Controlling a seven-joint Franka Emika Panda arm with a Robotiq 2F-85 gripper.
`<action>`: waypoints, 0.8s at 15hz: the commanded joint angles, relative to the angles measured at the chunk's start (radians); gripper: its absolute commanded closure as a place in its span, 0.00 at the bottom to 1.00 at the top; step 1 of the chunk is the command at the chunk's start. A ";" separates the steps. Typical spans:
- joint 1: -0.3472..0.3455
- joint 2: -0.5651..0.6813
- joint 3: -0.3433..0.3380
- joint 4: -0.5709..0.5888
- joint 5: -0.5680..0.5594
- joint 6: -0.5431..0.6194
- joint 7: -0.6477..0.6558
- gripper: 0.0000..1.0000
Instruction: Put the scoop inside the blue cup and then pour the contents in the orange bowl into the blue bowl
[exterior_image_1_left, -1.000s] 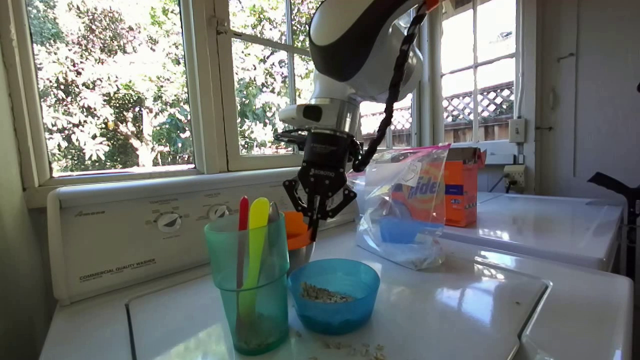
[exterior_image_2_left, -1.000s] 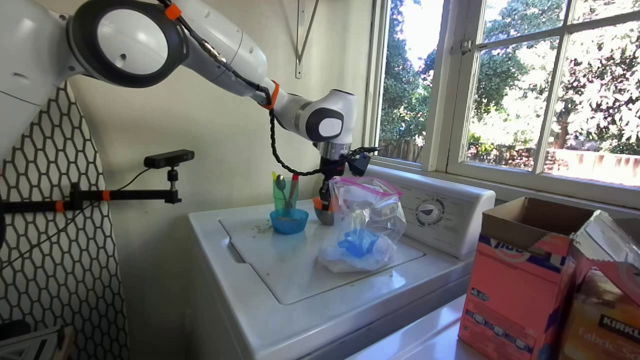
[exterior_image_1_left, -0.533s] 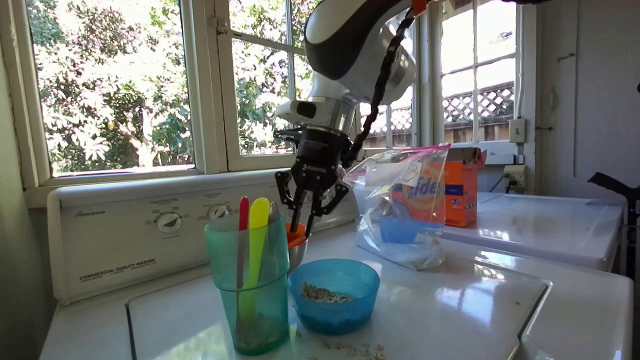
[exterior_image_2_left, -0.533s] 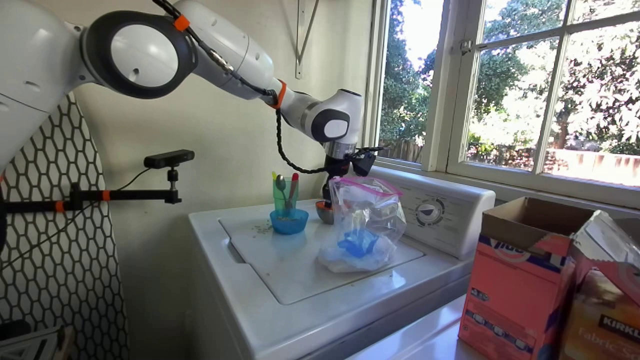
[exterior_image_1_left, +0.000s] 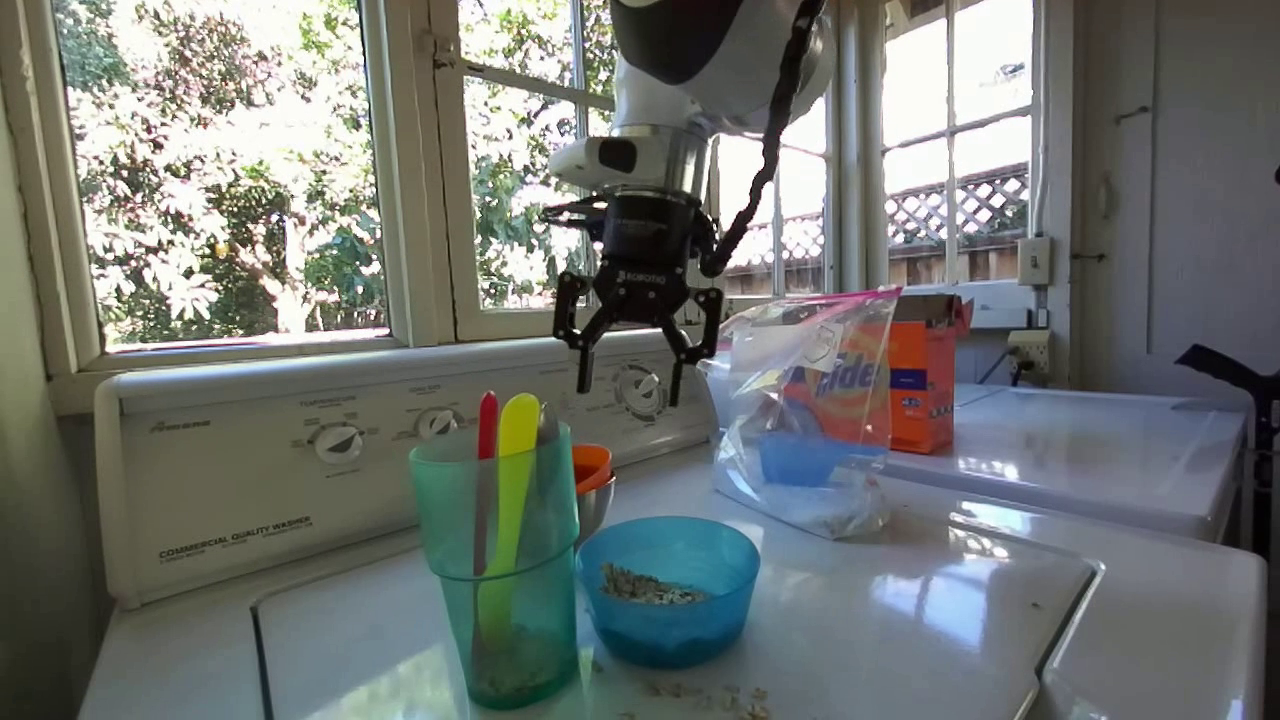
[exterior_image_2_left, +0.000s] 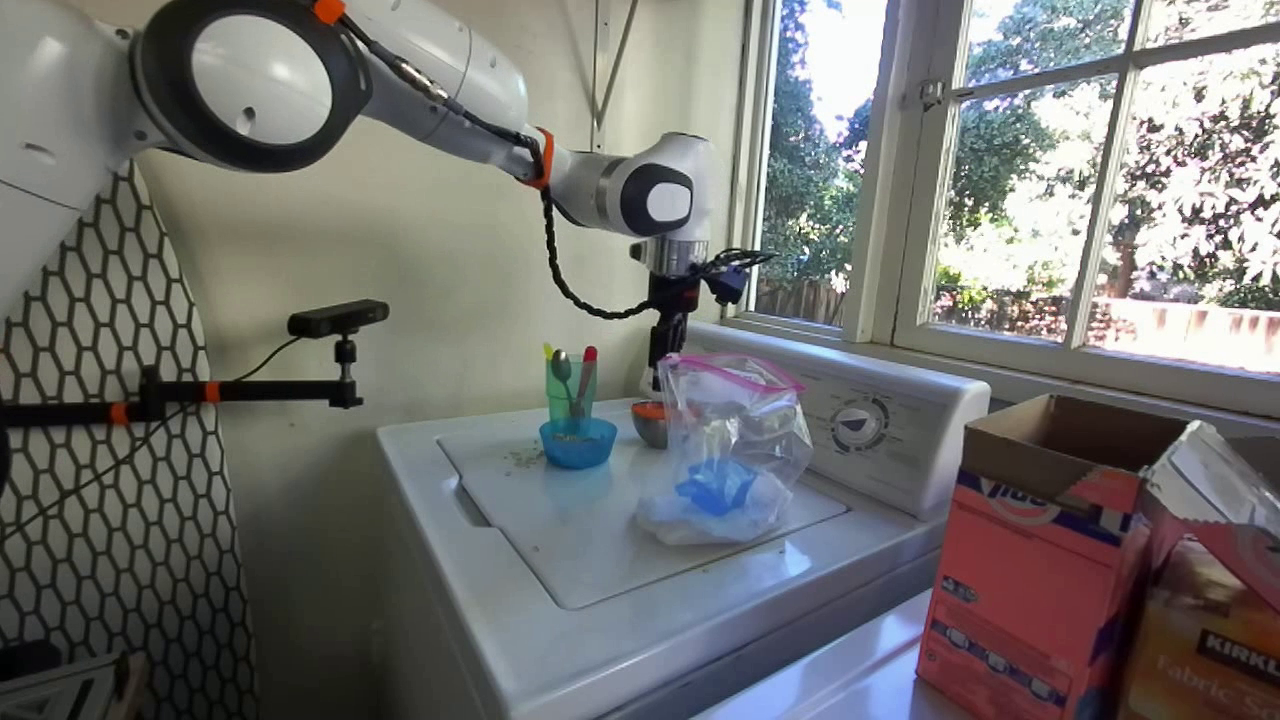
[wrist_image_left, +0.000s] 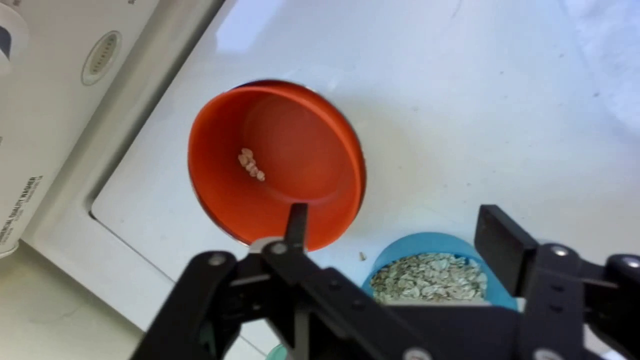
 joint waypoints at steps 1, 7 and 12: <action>0.024 -0.078 -0.019 -0.059 -0.114 -0.043 -0.091 0.00; 0.027 -0.125 -0.024 -0.046 -0.182 -0.038 -0.200 0.00; 0.005 -0.183 -0.041 -0.083 -0.144 -0.016 -0.173 0.00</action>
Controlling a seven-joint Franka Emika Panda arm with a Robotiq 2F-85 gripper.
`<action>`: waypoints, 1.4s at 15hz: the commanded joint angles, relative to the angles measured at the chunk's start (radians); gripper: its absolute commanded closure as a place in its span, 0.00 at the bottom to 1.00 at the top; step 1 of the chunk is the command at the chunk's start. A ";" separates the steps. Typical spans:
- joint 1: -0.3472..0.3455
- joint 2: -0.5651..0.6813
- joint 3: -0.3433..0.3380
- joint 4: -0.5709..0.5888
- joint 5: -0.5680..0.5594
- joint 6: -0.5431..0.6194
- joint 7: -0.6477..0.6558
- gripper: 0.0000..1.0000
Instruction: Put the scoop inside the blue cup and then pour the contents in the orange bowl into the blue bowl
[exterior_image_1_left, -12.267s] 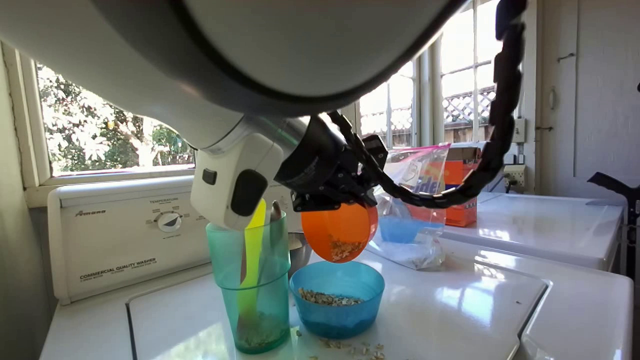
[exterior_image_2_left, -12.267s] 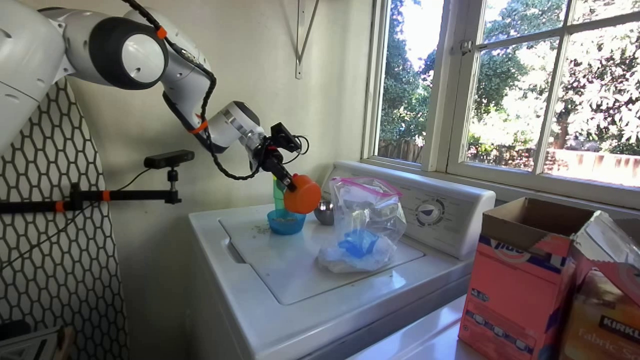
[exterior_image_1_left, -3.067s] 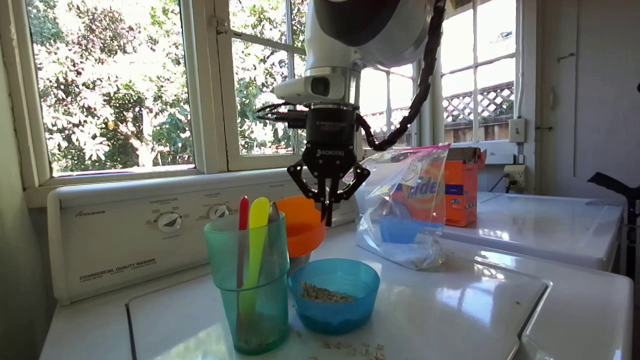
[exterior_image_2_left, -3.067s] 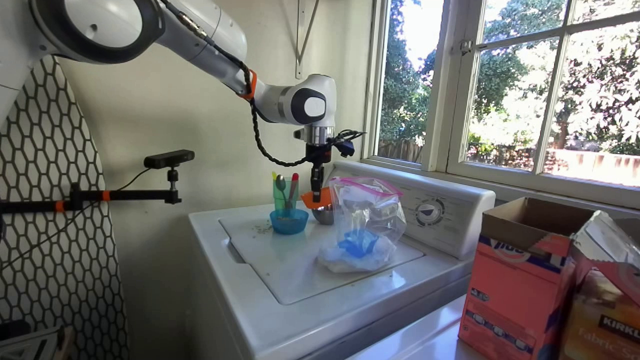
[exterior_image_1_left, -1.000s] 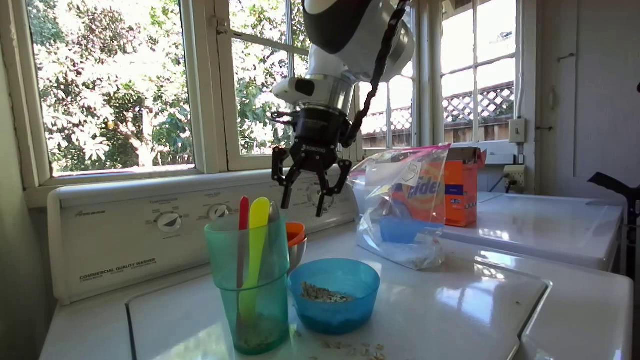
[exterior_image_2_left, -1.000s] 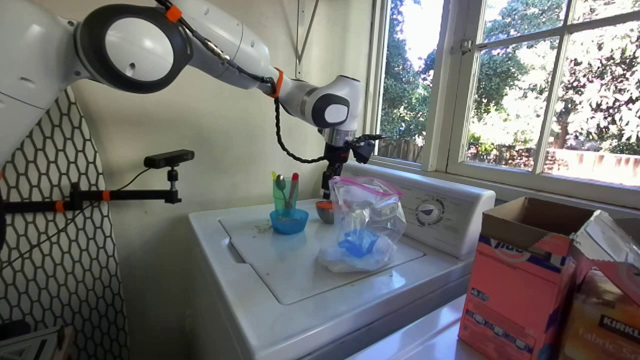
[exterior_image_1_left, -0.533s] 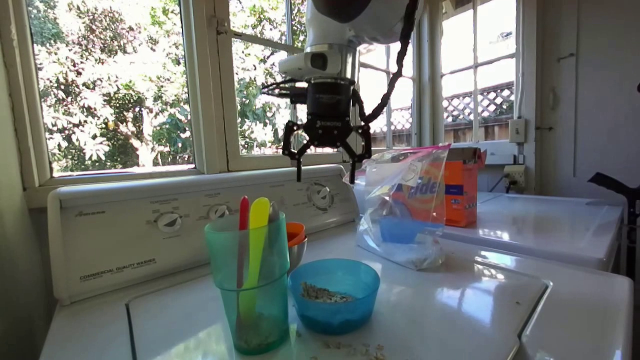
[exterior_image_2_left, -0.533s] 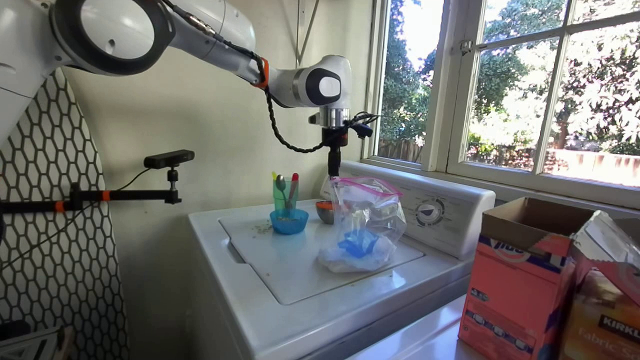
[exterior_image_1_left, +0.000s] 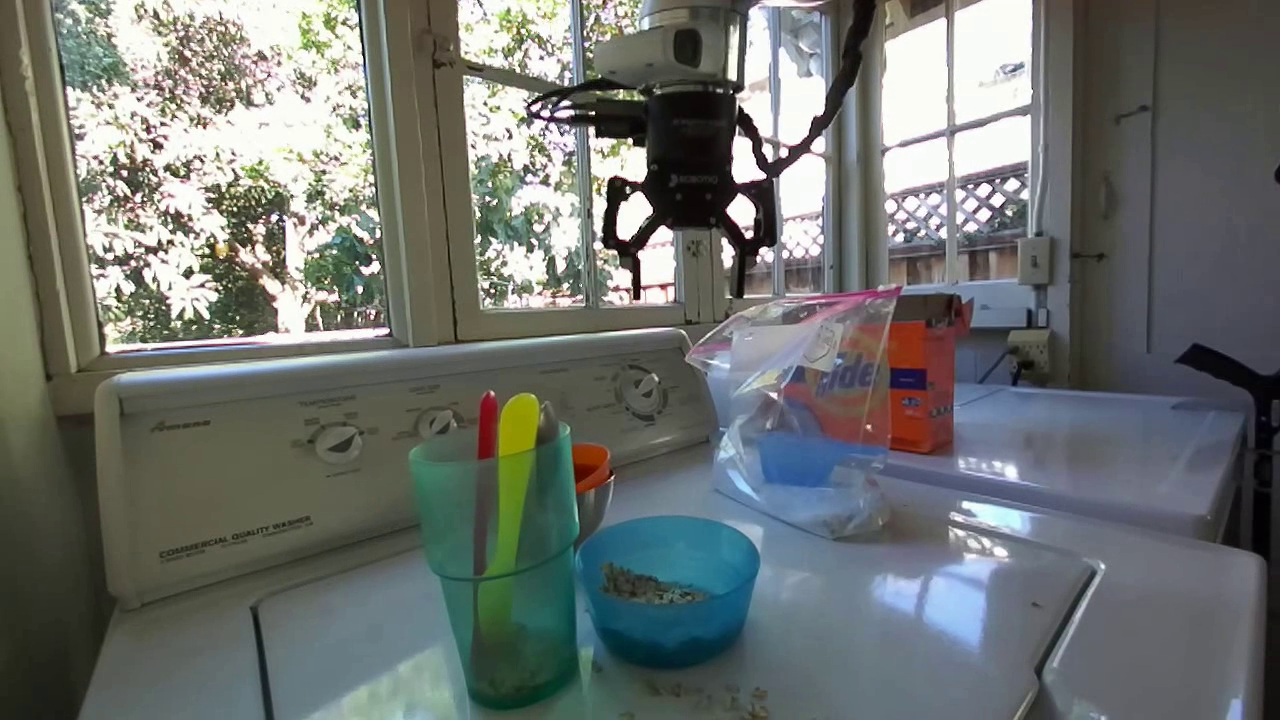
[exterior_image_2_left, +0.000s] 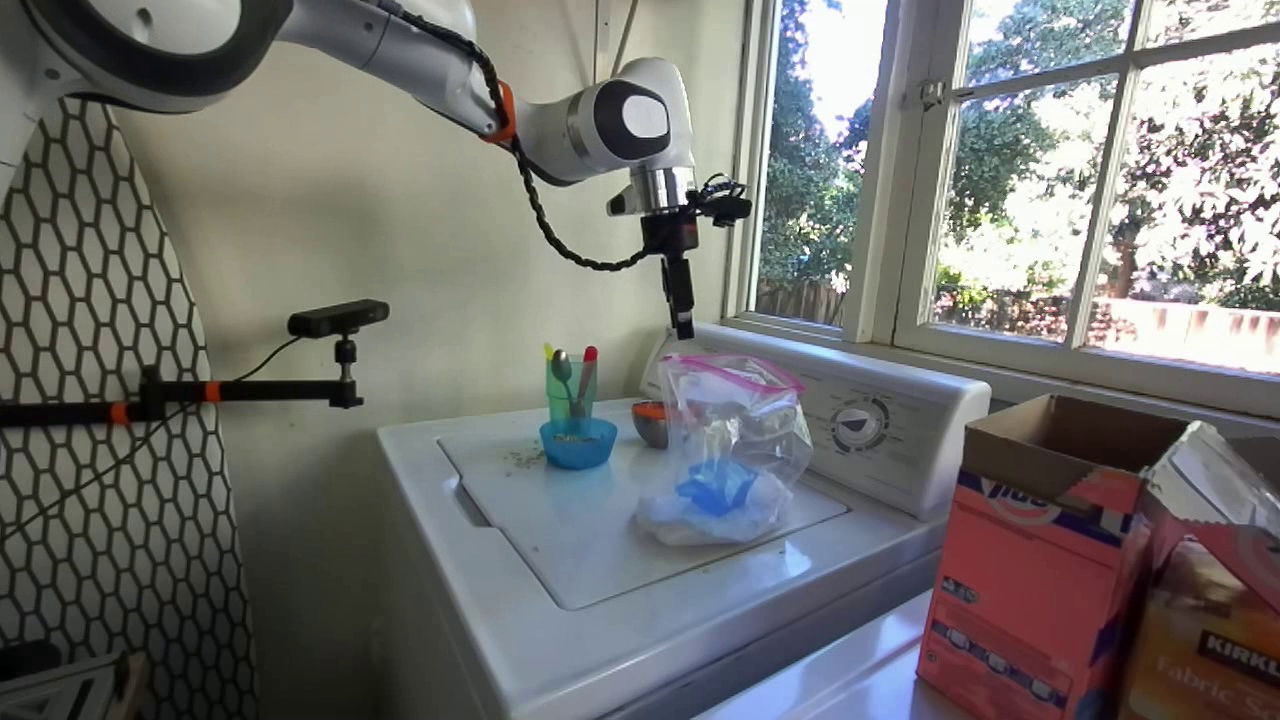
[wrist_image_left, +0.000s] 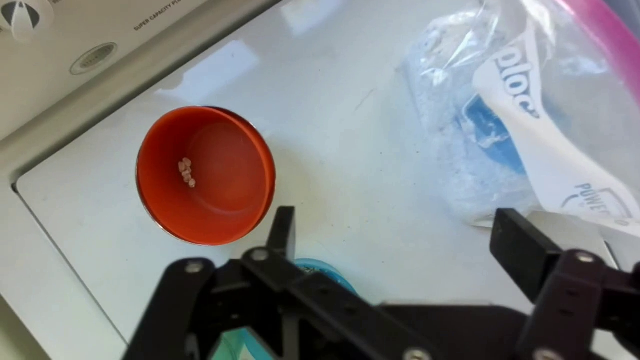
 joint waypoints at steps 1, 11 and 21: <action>-0.021 -0.034 -0.018 -0.017 0.081 0.046 0.061 0.00; -0.073 -0.084 -0.104 0.008 0.000 0.045 0.049 0.00; -0.169 0.053 -0.087 0.061 0.211 -0.035 -0.220 0.00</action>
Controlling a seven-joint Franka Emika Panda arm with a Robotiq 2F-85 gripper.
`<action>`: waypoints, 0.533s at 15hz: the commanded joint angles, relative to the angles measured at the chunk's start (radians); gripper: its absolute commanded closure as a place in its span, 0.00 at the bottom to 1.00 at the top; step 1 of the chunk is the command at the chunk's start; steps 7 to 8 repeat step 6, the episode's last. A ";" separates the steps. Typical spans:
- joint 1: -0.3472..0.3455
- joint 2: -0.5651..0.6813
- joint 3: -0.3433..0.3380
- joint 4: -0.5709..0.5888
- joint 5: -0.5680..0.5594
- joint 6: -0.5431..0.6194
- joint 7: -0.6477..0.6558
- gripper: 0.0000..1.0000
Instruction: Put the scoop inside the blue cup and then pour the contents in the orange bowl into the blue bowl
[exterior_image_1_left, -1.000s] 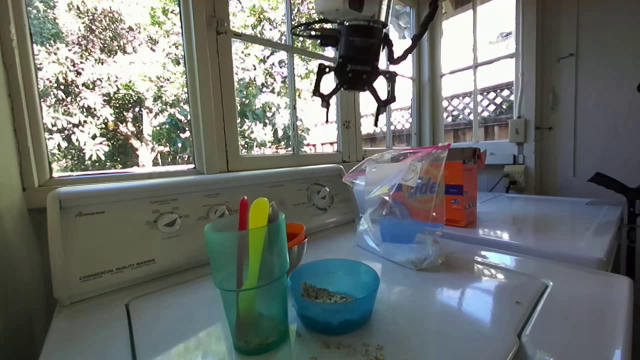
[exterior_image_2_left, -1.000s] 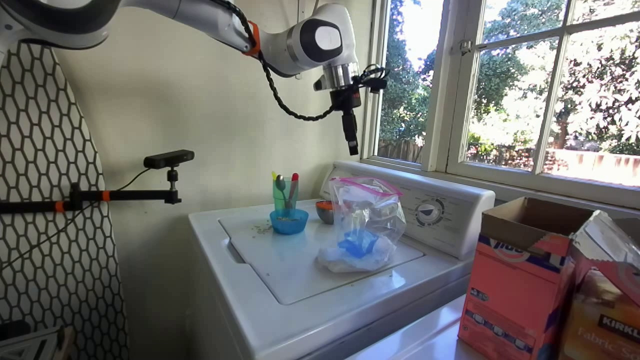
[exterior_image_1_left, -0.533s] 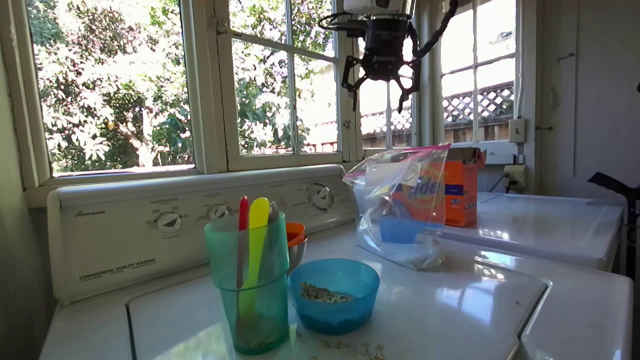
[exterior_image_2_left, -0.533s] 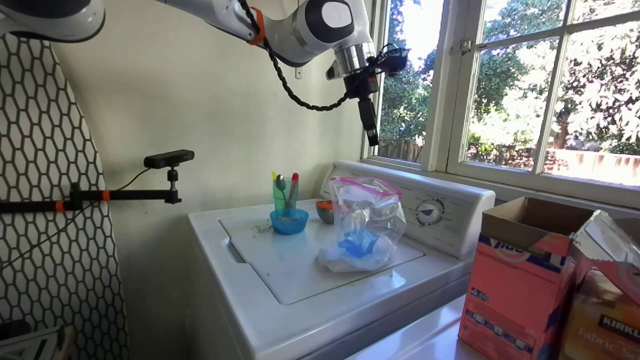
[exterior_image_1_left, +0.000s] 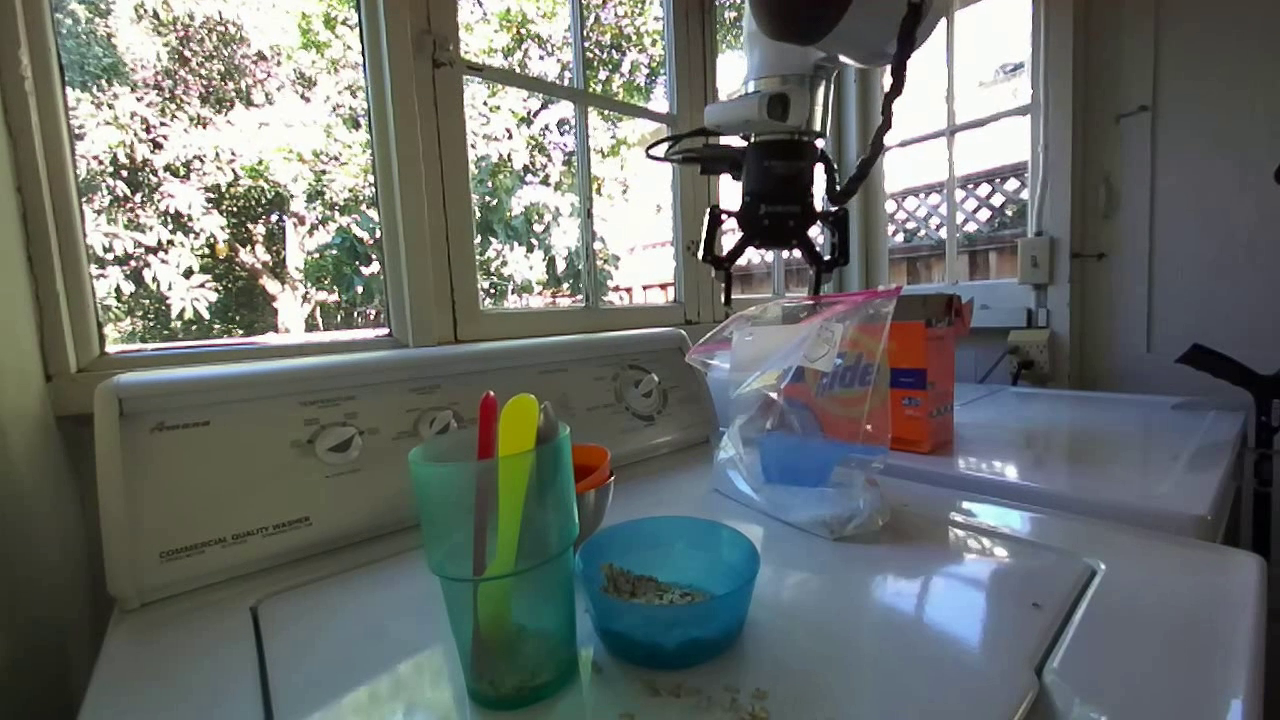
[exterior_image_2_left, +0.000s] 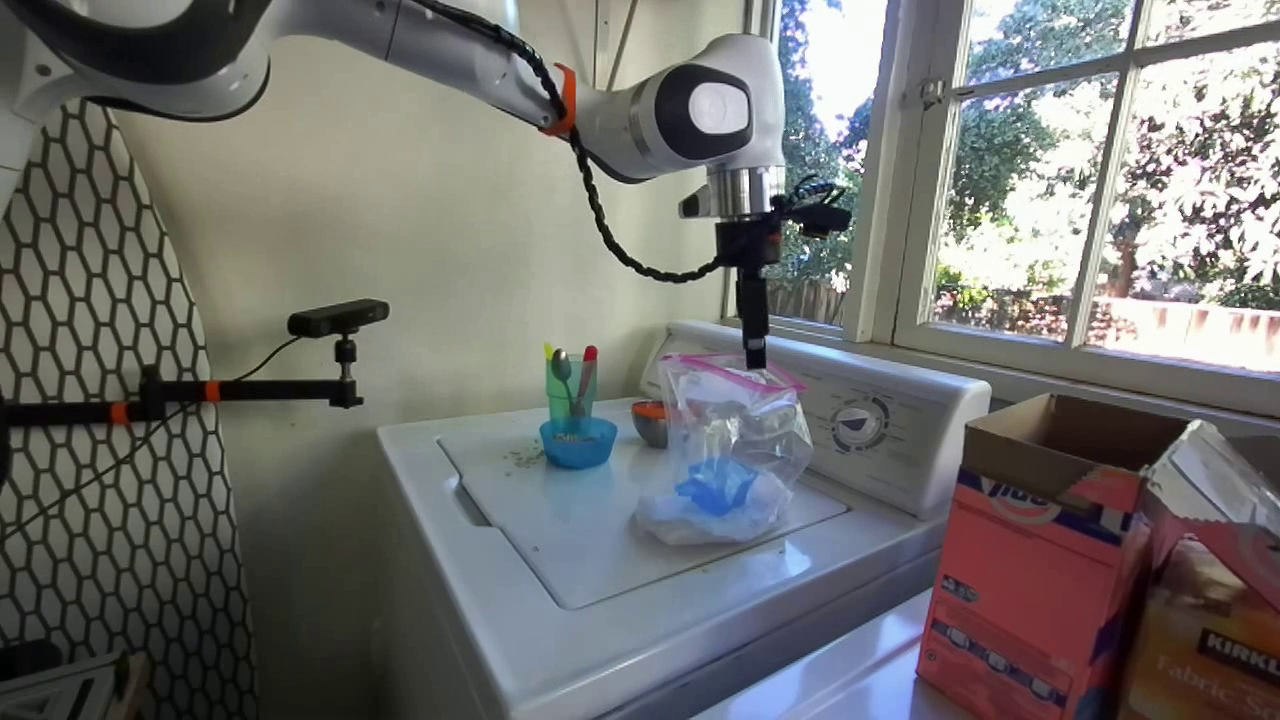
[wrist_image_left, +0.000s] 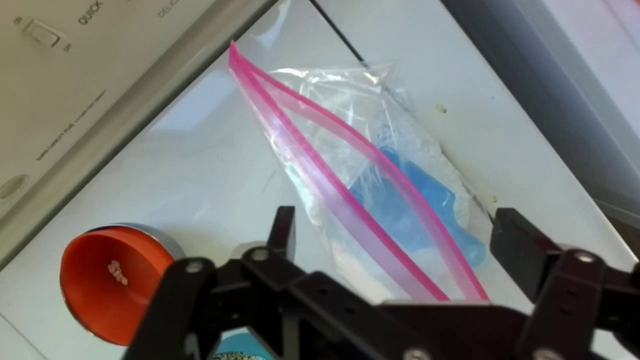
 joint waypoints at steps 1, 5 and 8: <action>-0.058 0.020 0.020 0.038 0.100 -0.041 -0.167 0.00; -0.061 0.012 -0.001 0.027 0.111 -0.026 -0.217 0.00; -0.070 0.012 -0.002 0.032 0.118 -0.034 -0.239 0.00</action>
